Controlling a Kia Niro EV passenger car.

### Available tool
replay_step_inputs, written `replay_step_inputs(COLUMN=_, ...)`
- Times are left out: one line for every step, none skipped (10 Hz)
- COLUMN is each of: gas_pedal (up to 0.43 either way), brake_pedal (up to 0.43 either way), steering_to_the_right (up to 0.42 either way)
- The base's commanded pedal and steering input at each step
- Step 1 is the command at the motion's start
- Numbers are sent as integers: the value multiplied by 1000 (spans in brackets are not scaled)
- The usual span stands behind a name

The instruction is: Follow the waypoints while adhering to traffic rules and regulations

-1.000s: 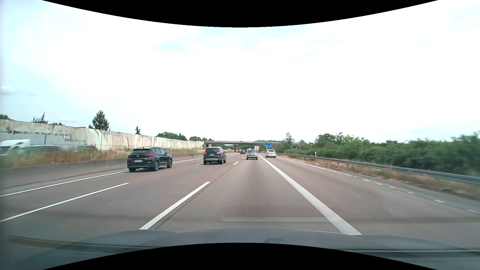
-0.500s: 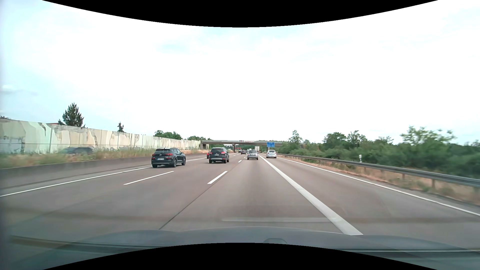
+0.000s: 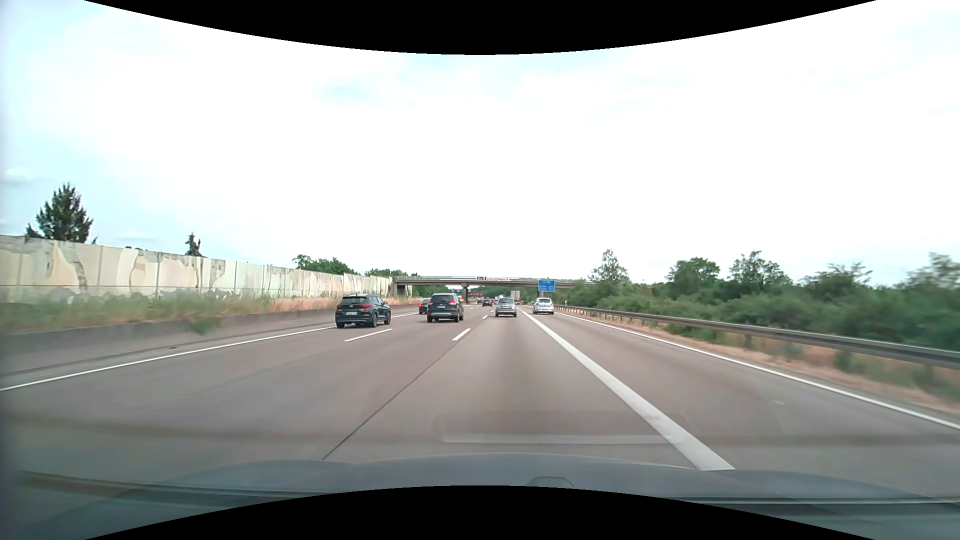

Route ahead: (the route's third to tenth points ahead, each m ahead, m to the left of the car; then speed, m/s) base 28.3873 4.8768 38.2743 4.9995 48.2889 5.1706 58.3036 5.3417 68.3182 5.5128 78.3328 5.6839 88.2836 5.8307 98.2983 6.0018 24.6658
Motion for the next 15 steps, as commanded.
replay_step_inputs(gas_pedal=0, brake_pedal=0, steering_to_the_right=-4)
replay_step_inputs(gas_pedal=0, brake_pedal=0, steering_to_the_right=-3)
replay_step_inputs(gas_pedal=0, brake_pedal=0, steering_to_the_right=-2)
replay_step_inputs(gas_pedal=0, brake_pedal=0, steering_to_the_right=-2)
replay_step_inputs(gas_pedal=0, brake_pedal=0, steering_to_the_right=-2)
replay_step_inputs(gas_pedal=0, brake_pedal=0, steering_to_the_right=-2)
replay_step_inputs(gas_pedal=0, brake_pedal=0, steering_to_the_right=-2)
replay_step_inputs(gas_pedal=0, brake_pedal=0, steering_to_the_right=-2)
replay_step_inputs(gas_pedal=0, brake_pedal=0, steering_to_the_right=-2)
replay_step_inputs(gas_pedal=0, brake_pedal=0, steering_to_the_right=-2)
replay_step_inputs(gas_pedal=0, brake_pedal=0, steering_to_the_right=-3)
replay_step_inputs(gas_pedal=0, brake_pedal=0, steering_to_the_right=-3)
replay_step_inputs(gas_pedal=0, brake_pedal=0, steering_to_the_right=-3)
replay_step_inputs(gas_pedal=0, brake_pedal=0, steering_to_the_right=-4)
replay_step_inputs(gas_pedal=0, brake_pedal=0, steering_to_the_right=-4)
